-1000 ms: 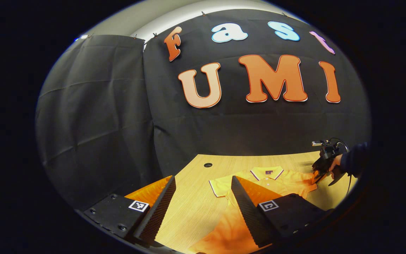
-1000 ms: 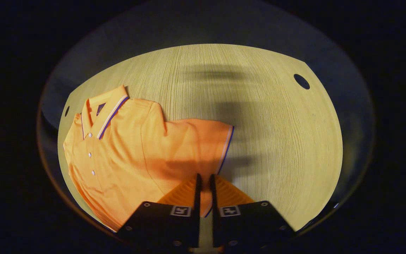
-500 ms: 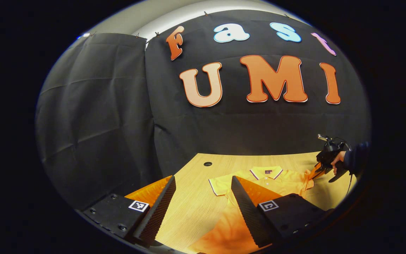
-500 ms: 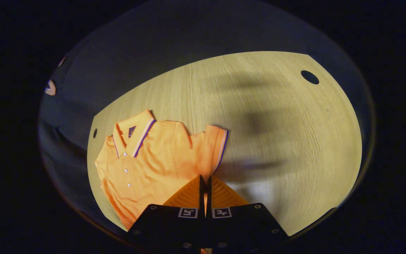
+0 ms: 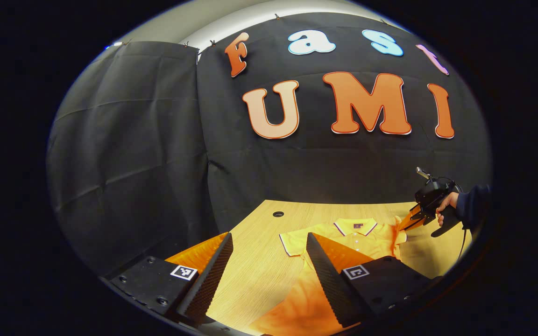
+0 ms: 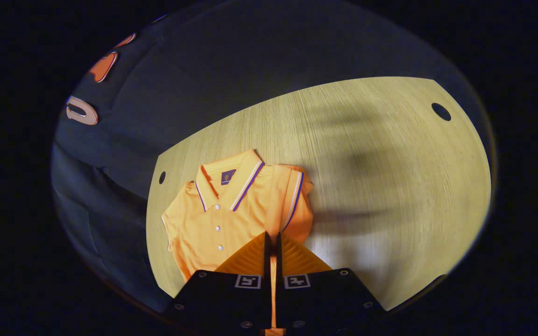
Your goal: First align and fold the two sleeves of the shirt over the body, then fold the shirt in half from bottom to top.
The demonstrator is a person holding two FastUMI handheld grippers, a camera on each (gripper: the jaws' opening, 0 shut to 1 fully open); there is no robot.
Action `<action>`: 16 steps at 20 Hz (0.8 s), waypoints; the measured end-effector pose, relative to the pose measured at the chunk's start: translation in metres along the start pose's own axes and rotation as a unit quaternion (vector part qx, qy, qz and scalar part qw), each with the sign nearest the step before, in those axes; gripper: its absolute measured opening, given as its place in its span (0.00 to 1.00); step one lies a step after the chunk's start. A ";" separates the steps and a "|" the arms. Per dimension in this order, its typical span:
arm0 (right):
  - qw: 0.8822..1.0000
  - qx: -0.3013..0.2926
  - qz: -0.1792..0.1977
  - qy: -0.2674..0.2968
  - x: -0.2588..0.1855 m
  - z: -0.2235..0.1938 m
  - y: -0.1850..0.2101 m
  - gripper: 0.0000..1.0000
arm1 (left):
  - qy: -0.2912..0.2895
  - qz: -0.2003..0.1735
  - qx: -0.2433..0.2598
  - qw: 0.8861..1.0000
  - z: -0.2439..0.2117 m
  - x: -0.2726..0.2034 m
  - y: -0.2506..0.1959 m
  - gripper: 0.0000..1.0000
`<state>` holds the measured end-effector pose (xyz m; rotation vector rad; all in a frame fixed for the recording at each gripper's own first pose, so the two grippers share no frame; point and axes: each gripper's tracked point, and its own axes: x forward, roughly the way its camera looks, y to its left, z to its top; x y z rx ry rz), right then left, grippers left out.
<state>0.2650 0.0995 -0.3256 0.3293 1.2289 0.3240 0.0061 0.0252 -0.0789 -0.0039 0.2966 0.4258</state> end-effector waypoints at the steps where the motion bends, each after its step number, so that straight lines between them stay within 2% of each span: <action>1: 1.000 -0.005 0.002 -0.001 0.002 -0.002 0.004 0.08 | 0.002 0.002 0.000 1.000 -0.001 0.000 0.001 0.98; 6: 0.999 -0.013 0.031 0.018 0.010 -0.015 0.024 0.12 | 0.014 0.008 -0.002 1.000 -0.007 0.005 0.003 0.97; 8: 0.999 -0.011 0.043 0.022 0.012 -0.017 0.031 0.16 | 0.015 0.007 -0.002 1.000 -0.007 0.010 0.004 0.97; 9: 0.999 -0.012 0.047 0.023 0.011 -0.018 0.033 0.23 | 0.016 0.005 -0.003 1.000 -0.008 0.012 0.003 0.97; 10: 0.998 -0.013 0.049 0.022 0.012 -0.018 0.034 0.14 | 0.018 0.002 -0.002 1.000 -0.008 0.016 0.002 0.97; 11: 0.999 -0.015 0.049 0.019 0.011 -0.019 0.035 0.19 | 0.019 -0.003 -0.002 1.000 -0.007 0.021 0.001 0.97; 12: 0.999 -0.015 0.050 0.014 0.009 -0.019 0.035 0.21 | 0.021 -0.010 -0.003 1.000 -0.008 0.028 0.000 0.97; 13: 0.999 -0.015 0.052 0.008 0.006 -0.019 0.036 0.39 | 0.022 -0.021 -0.006 1.000 -0.006 0.036 -0.002 0.98; 14: 0.998 -0.014 0.053 -0.001 0.002 -0.018 0.036 0.34 | 0.026 -0.031 -0.010 0.999 -0.006 0.047 -0.005 0.97; 16: 0.999 -0.009 0.043 -0.023 -0.008 -0.016 0.033 0.63 | 0.033 -0.057 -0.018 0.998 -0.006 0.071 -0.009 0.97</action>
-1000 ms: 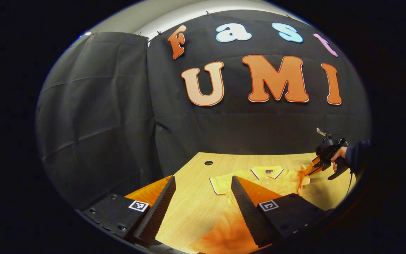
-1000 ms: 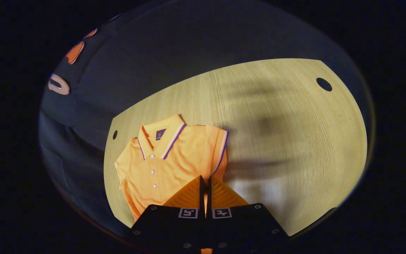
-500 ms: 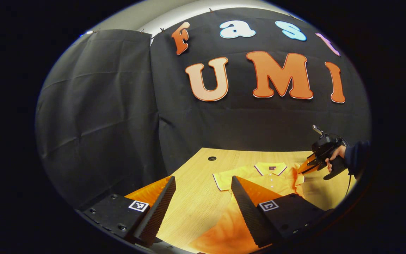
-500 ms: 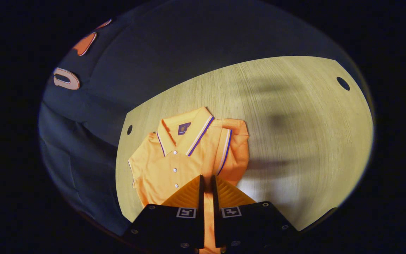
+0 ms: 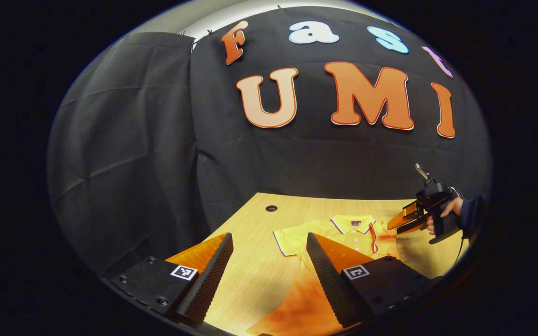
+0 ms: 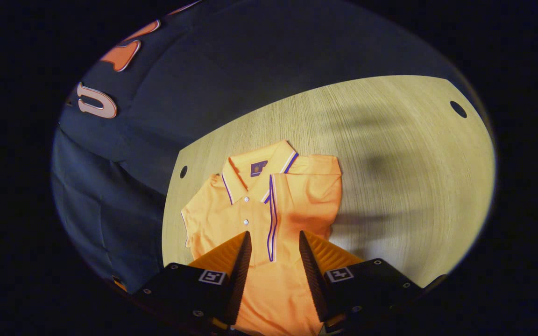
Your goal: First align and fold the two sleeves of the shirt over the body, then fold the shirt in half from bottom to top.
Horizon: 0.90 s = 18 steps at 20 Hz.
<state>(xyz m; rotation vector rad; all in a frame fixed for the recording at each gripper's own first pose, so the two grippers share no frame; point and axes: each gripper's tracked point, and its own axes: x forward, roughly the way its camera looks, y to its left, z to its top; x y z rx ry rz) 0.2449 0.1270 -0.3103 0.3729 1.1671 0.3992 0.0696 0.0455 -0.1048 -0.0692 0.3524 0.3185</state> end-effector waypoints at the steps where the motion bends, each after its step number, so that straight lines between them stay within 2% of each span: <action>1: 1.000 0.003 -0.007 -0.013 -0.006 0.001 -0.002 0.74 | 0.003 -0.013 0.002 1.000 0.001 0.012 -0.001 0.97; 3: 0.998 0.011 -0.029 -0.045 -0.022 0.002 -0.007 0.85 | 0.008 -0.043 0.009 0.999 0.003 0.038 -0.001 0.97; 5: 0.995 0.021 -0.053 -0.078 -0.039 0.001 -0.012 0.90 | 0.016 -0.076 0.013 0.997 0.004 0.062 -0.002 0.98; 13: 0.974 0.064 -0.130 -0.176 -0.099 -0.029 -0.024 0.94 | 0.100 -0.180 0.027 0.978 -0.014 0.148 -0.018 0.98; 15: 0.965 0.065 -0.154 -0.201 -0.115 -0.036 -0.027 0.95 | 0.123 -0.195 0.027 0.973 -0.021 0.167 -0.018 0.98; 18: 0.945 0.056 -0.189 -0.260 -0.146 -0.040 -0.029 0.96 | 0.170 -0.206 0.026 0.963 -0.038 0.198 -0.020 0.98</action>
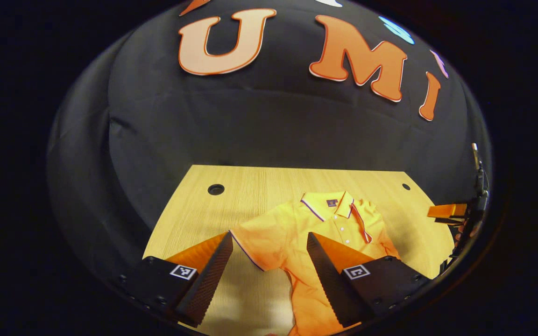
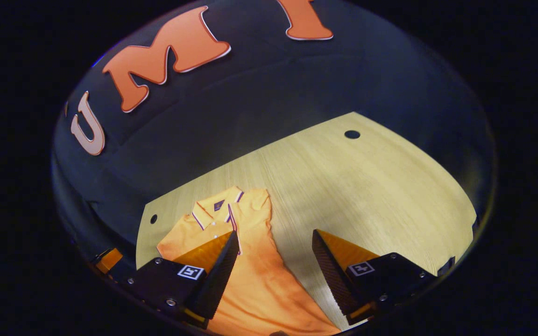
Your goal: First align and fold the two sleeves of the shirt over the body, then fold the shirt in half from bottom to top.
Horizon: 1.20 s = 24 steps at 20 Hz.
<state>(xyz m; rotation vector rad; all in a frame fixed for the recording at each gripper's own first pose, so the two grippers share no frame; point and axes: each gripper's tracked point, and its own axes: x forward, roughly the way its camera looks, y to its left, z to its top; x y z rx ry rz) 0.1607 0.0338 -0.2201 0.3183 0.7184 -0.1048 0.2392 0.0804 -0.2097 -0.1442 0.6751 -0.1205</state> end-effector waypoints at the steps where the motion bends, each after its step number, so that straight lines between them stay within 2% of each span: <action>1: 1.000 -0.004 -0.011 -0.018 -0.010 0.003 -0.005 0.96 | 0.021 -0.002 -0.009 1.000 -0.004 0.012 0.005 0.98; 3: 0.998 -0.018 -0.039 -0.039 -0.027 0.000 -0.017 0.96 | 0.085 0.011 -0.032 0.996 -0.022 0.031 0.021 0.98; 5: 0.997 -0.031 -0.058 -0.046 -0.043 -0.005 -0.027 0.96 | 0.160 0.035 -0.056 0.985 -0.046 0.045 0.034 0.98; 8: 0.995 -0.036 -0.072 -0.061 -0.060 -0.005 -0.037 0.97 | 0.208 0.035 -0.100 0.972 -0.058 0.072 0.041 0.96; 12: 0.991 -0.039 -0.084 -0.096 -0.085 0.001 -0.048 0.97 | 0.245 0.047 -0.101 0.963 -0.068 0.094 0.048 0.96; 16: 0.986 -0.048 -0.093 -0.134 -0.111 0.007 -0.056 0.96 | 0.291 0.065 -0.101 0.949 -0.091 0.117 0.048 0.96; 17: 0.984 -0.052 -0.096 -0.140 -0.117 0.007 -0.059 0.96 | 0.300 0.073 -0.098 0.946 -0.094 0.121 0.049 0.93; 18: 0.982 -0.056 -0.100 -0.147 -0.123 0.008 -0.062 0.96 | 0.299 0.077 -0.093 0.947 -0.095 0.128 0.050 0.96; 21: 0.978 -0.065 -0.112 -0.165 -0.139 0.006 -0.072 0.96 | 0.315 0.091 -0.092 0.940 -0.102 0.137 0.050 0.96; 24: 0.975 -0.065 -0.122 -0.175 -0.152 0.003 -0.081 0.96 | 0.333 0.101 -0.087 0.933 -0.112 0.142 0.048 0.92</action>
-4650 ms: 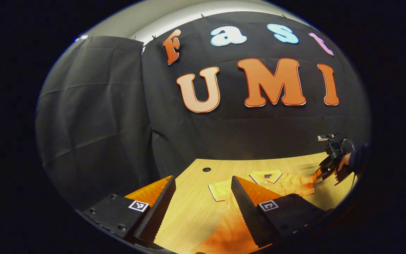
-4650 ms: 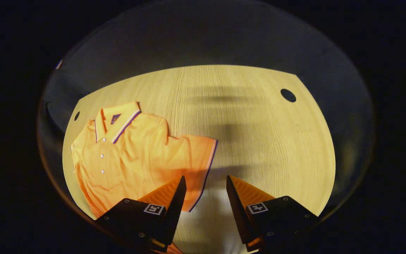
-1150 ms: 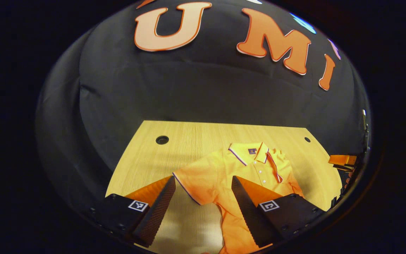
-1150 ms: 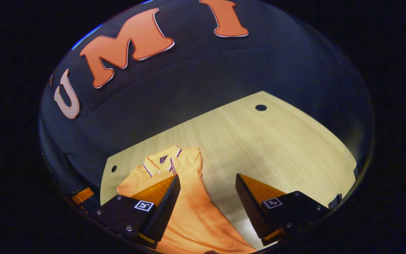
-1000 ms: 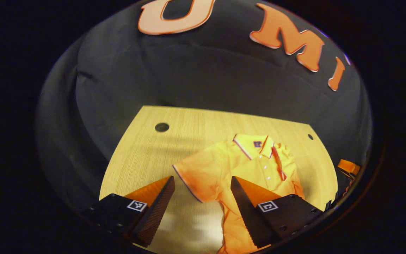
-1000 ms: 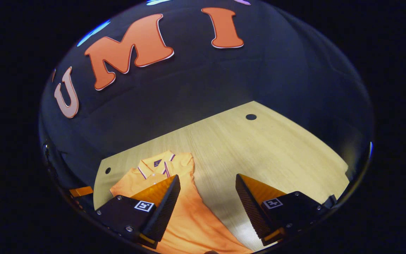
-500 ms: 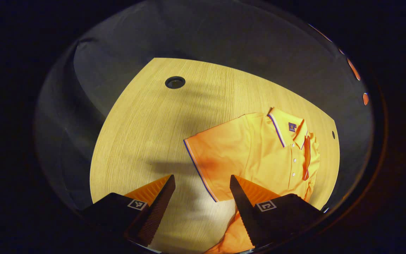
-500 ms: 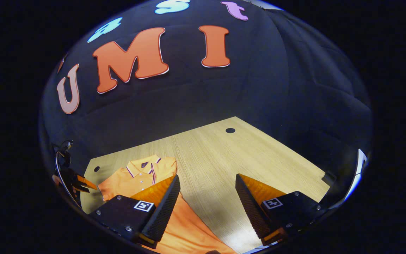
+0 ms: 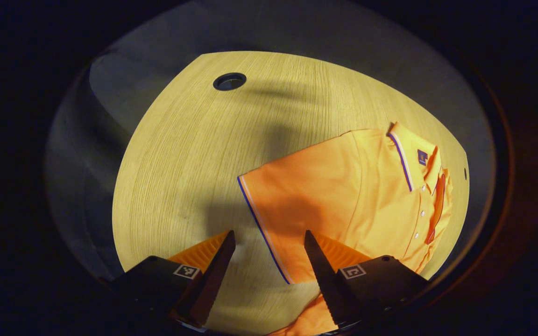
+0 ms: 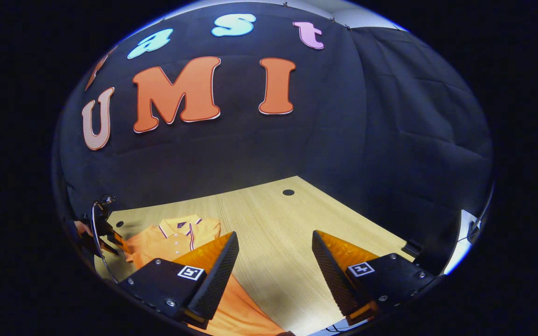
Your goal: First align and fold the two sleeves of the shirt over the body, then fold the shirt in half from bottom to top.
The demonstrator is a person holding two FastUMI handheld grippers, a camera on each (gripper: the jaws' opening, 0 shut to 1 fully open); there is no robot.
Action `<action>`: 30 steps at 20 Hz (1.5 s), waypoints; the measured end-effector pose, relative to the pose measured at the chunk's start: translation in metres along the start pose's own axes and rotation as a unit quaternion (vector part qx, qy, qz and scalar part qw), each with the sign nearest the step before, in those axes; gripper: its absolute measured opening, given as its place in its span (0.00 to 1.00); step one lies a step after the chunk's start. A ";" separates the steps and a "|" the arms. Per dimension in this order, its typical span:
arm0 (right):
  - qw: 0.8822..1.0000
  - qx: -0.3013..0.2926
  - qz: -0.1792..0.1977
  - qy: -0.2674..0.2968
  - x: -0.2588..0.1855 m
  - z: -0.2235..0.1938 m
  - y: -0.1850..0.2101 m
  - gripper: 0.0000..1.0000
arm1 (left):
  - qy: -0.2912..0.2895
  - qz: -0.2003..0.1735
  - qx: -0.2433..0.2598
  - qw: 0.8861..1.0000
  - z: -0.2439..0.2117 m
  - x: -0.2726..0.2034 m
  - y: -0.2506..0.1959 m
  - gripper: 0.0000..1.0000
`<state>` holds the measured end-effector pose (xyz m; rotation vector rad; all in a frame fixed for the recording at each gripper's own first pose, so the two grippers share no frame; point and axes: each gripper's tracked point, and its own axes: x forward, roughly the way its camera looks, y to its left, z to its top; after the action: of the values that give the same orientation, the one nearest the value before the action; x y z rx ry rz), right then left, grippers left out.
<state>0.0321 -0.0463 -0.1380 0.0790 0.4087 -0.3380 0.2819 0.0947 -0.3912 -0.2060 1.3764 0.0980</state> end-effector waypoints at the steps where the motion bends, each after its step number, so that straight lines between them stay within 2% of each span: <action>1: 1.000 0.001 -0.003 0.001 -0.003 -0.003 -0.003 0.96 | 0.001 0.004 -0.001 1.000 0.002 -0.002 -0.002 0.93; 3: 1.000 0.003 -0.007 0.001 -0.006 -0.005 -0.008 0.96 | -0.011 0.002 0.005 1.000 0.008 0.004 -0.005 0.92; 5: 1.000 0.007 -0.012 0.002 -0.008 -0.008 -0.013 0.96 | -0.013 0.003 0.010 1.000 0.009 0.002 -0.007 0.83; 7: 1.000 0.012 -0.013 0.003 -0.009 -0.012 -0.014 0.96 | -0.018 -0.003 0.021 1.000 0.013 0.001 -0.011 0.84; 9: 1.000 0.017 -0.013 0.012 -0.010 -0.019 -0.016 0.96 | -0.022 -0.006 0.032 0.999 0.013 0.001 -0.013 0.58; 10: 1.000 0.021 -0.013 0.014 -0.010 -0.021 -0.016 0.96 | -0.035 -0.015 0.029 0.999 0.017 0.000 -0.014 0.58; 12: 0.999 0.025 -0.013 0.016 -0.012 -0.024 -0.017 0.96 | -0.044 -0.022 0.018 0.999 0.018 0.001 -0.017 0.12; 14: 0.999 0.024 -0.014 0.017 -0.014 -0.026 -0.021 0.96 | -0.057 -0.034 0.037 0.997 0.023 0.001 -0.022 0.13; 15: 0.999 0.024 -0.016 0.020 -0.014 -0.028 -0.022 0.97 | -0.058 -0.036 0.050 0.996 0.019 0.002 -0.023 0.04; 19: 0.999 0.025 -0.023 0.021 -0.019 -0.030 -0.030 0.96 | -0.083 -0.057 0.065 0.993 0.028 -0.014 -0.037 0.04; 30: 0.998 0.033 -0.029 0.042 -0.020 -0.043 -0.039 0.96 | -0.128 -0.095 0.170 0.973 0.043 -0.047 -0.117 0.04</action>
<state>-0.0150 -0.0710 -0.1695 0.1463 0.4847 -0.4072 0.3369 -0.0087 -0.3272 -0.0348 1.0907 -0.2630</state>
